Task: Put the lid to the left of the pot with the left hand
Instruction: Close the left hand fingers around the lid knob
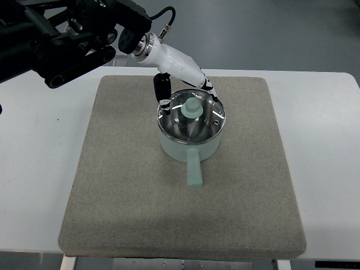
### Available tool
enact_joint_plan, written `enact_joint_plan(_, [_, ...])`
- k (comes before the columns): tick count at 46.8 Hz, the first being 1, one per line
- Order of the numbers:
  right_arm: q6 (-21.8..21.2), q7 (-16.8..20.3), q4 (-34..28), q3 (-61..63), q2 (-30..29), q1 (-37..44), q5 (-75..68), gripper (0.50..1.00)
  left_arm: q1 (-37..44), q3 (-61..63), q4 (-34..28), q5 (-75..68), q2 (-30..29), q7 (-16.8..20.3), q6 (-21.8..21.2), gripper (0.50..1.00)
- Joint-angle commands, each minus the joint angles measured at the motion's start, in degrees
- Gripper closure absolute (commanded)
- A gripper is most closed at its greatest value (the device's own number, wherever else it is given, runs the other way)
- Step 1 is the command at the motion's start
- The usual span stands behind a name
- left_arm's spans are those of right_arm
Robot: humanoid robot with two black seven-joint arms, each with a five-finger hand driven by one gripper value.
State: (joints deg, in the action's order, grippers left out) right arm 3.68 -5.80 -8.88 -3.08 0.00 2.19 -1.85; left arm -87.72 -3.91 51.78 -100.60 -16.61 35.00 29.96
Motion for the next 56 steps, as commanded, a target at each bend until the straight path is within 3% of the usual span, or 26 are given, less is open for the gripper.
enact_joint_plan(1, [-0.1,0.0,0.0,0.0,0.0,0.0,0.0,0.579,0.0,0.0,0.1,0.0,0.0,0.0,0.0,0.602])
enact_joint_plan(7, [0.0,0.0,0.0,0.0,0.0,0.0,0.0,0.579,0.0,0.0,0.0,-0.1,0.0,0.0,-0.1,0.606])
enact_joint_plan(16, [0.0,0.0,0.0,0.0,0.0,0.0,0.0,0.579,0.0,0.0,-0.1,-0.6,-0.1,0.0,-0.1,0.671])
enact_joint_plan(42, [0.0,0.0,0.0,0.0,0.0,0.0,0.0,0.577,0.5,0.0,-0.5,-1.0,0.8,0.0,-0.3,0.716])
enact_joint_plan(44, [0.0,0.0,0.0,0.0,0.0,0.0,0.0,0.577,0.5,0.0,-0.5,-1.0,0.9,0.0,-0.4,0.726])
enact_joint_plan(46, [0.0,0.0,0.0,0.0,0.0,0.0,0.0,0.579,0.5,0.0,-0.5,-1.2,0.9,0.0,-0.4,0.782])
enact_joint_plan(50, [0.0,0.0,0.0,0.0,0.0,0.0,0.0,0.576,0.6,0.0,-0.5,-1.5,0.9,0.0,-0.6,0.825])
enact_joint_plan(56, [0.0,0.0,0.0,0.0,0.0,0.0,0.0,0.579,0.6,0.0,-0.5,-1.5,0.9,0.0,-0.7,0.829])
